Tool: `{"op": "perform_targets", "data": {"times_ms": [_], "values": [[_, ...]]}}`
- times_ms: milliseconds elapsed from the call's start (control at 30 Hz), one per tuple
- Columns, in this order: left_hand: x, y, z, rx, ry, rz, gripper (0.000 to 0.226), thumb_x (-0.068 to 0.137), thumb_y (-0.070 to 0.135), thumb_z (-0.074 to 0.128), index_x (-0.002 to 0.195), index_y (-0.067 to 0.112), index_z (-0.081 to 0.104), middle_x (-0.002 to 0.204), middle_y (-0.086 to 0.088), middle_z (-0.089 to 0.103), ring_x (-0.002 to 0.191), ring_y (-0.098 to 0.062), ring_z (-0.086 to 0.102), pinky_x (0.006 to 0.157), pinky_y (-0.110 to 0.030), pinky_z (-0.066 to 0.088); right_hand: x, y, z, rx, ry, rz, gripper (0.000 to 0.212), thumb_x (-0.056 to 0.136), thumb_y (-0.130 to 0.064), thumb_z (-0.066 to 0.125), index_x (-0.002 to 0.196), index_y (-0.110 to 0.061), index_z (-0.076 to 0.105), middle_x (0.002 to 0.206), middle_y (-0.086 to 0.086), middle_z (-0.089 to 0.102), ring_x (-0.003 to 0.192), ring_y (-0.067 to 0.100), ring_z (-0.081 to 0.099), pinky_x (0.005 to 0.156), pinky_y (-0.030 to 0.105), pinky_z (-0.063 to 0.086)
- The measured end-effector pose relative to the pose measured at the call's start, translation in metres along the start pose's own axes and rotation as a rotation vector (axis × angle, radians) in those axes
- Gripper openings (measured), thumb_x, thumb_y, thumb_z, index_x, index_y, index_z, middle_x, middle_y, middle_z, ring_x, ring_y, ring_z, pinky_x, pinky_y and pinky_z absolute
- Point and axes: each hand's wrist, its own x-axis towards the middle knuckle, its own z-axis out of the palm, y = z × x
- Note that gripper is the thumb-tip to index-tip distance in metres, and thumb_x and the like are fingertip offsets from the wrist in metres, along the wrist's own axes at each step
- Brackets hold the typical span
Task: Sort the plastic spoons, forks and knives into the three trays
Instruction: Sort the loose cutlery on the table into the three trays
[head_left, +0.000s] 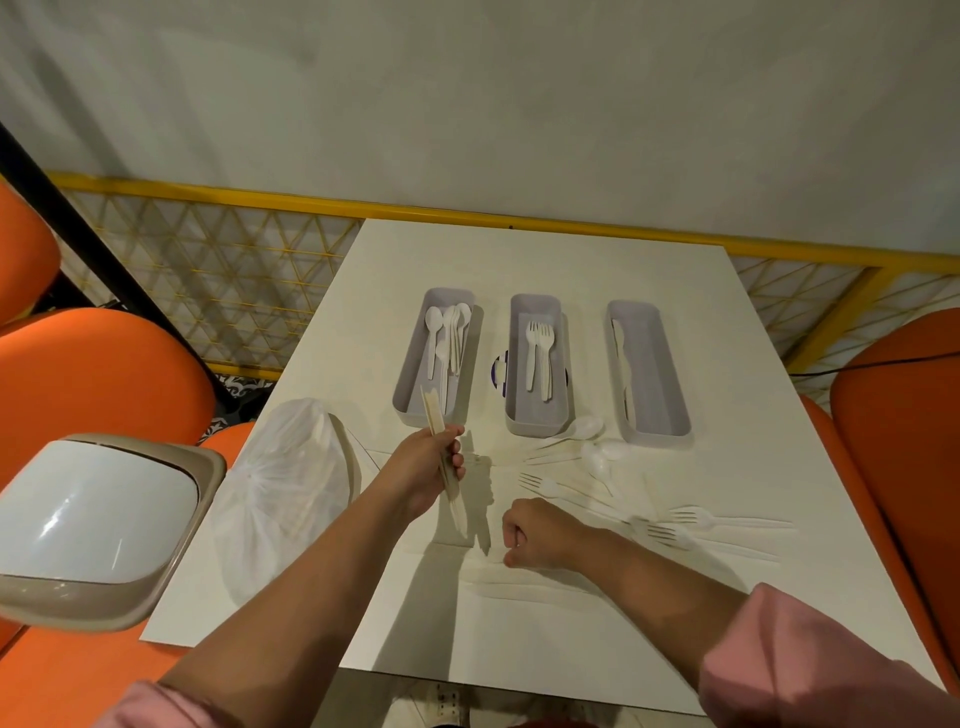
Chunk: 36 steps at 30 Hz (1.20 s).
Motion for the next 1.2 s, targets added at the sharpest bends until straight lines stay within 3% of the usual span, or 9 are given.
{"op": "perform_targets", "data": {"times_ms": [167, 300, 433, 500, 633, 767, 900, 1033, 1200], "values": [[-0.001, -0.001, 0.0, 0.032, -0.022, -0.005, 0.018, 0.099, 0.008, 0.037, 0.096, 0.006, 0.055, 0.068, -0.004, 0.041, 0.057, -0.013, 0.041, 0.054, -0.024, 0.041, 0.0, 0.0, -0.002, 0.048, 0.026, 0.031, 0.031, 0.088, -0.012, 0.058, 0.067, -0.024, 0.038, 0.078, -0.002, 0.048, 0.079, 0.019, 0.045, 0.068, 0.028, 0.035], [-0.001, 0.001, 0.001, 0.06, -0.042, -0.007, 0.02, 0.1, 0.008, 0.035, 0.094, 0.005, 0.054, 0.068, -0.004, 0.041, 0.058, -0.014, 0.041, 0.057, -0.025, 0.04, -0.001, -0.006, -0.023, 0.241, 0.159, -0.015, 0.015, 0.089, -0.004, 0.052, 0.081, -0.016, 0.049, 0.071, -0.011, 0.043, 0.075, 0.015, 0.044, 0.064, 0.021, 0.035], [0.001, 0.003, 0.004, 0.104, -0.076, 0.002, 0.021, 0.101, 0.01, 0.034, 0.095, 0.004, 0.053, 0.07, -0.005, 0.043, 0.06, -0.014, 0.042, 0.061, -0.025, 0.041, 0.0, -0.016, -0.056, 0.465, 0.289, -0.053, 0.019, 0.093, -0.003, 0.047, 0.083, -0.016, 0.056, 0.073, -0.003, 0.052, 0.065, 0.009, 0.052, 0.063, 0.016, 0.044], [0.002, 0.003, 0.008, 0.149, -0.077, 0.009, 0.022, 0.101, 0.01, 0.034, 0.092, 0.004, 0.054, 0.071, -0.005, 0.046, 0.062, -0.015, 0.044, 0.064, -0.026, 0.042, 0.0, -0.022, -0.072, 0.472, 0.34, -0.083, 0.015, 0.094, -0.004, 0.048, 0.093, -0.01, 0.062, 0.072, -0.006, 0.055, 0.065, 0.006, 0.056, 0.058, 0.006, 0.042], [0.001, 0.008, 0.019, 0.217, -0.176, -0.009, 0.026, 0.101, 0.014, 0.033, 0.09, 0.005, 0.054, 0.078, -0.009, 0.054, 0.071, -0.02, 0.052, 0.068, -0.029, 0.042, 0.004, -0.027, -0.093, 0.491, 0.393, -0.118, 0.016, 0.094, -0.005, 0.049, 0.099, -0.009, 0.063, 0.069, -0.004, 0.055, 0.065, 0.01, 0.056, 0.058, 0.014, 0.042], [-0.003, 0.015, 0.032, 0.232, -0.231, -0.036, 0.026, 0.102, 0.017, 0.03, 0.098, 0.008, 0.055, 0.087, -0.012, 0.065, 0.079, -0.023, 0.063, 0.07, -0.031, 0.048, 0.01, -0.025, -0.104, 0.544, 0.489, -0.088, 0.017, 0.094, -0.005, 0.05, 0.107, -0.004, 0.061, 0.076, 0.009, 0.052, 0.061, 0.007, 0.053, 0.054, 0.007, 0.041], [0.001, 0.017, 0.042, 0.227, -0.267, -0.047, 0.023, 0.102, 0.02, 0.032, 0.103, 0.008, 0.051, 0.087, -0.012, 0.065, 0.074, -0.022, 0.061, 0.068, -0.032, 0.049, 0.015, -0.018, -0.111, 0.607, 0.555, -0.058, 0.015, 0.092, -0.005, 0.053, 0.105, -0.001, 0.059, 0.074, 0.011, 0.049, 0.064, 0.016, 0.051, 0.055, 0.009, 0.044], [0.011, 0.018, 0.055, 0.272, -0.31, -0.049, 0.025, 0.102, 0.022, 0.035, 0.109, 0.007, 0.052, 0.074, -0.004, 0.056, 0.063, -0.014, 0.052, 0.063, -0.026, 0.047, 0.016, -0.011, -0.119, 0.698, 0.577, -0.016, 0.008, 0.093, -0.008, 0.054, 0.098, -0.013, 0.052, 0.075, 0.012, 0.05, 0.067, 0.019, 0.052, 0.048, 0.01, 0.045], [0.026, 0.014, 0.073, 0.261, -0.308, -0.028, 0.02, 0.102, 0.02, 0.034, 0.102, 0.008, 0.05, 0.066, -0.001, 0.045, 0.059, -0.012, 0.043, 0.061, -0.025, 0.041, 0.009, -0.005, -0.124, 0.811, 0.48, 0.11, 0.035, 0.098, -0.032, 0.043, 0.126, -0.012, 0.043, 0.105, 0.007, 0.052, 0.093, 0.02, 0.058, 0.069, 0.026, 0.053]]}}
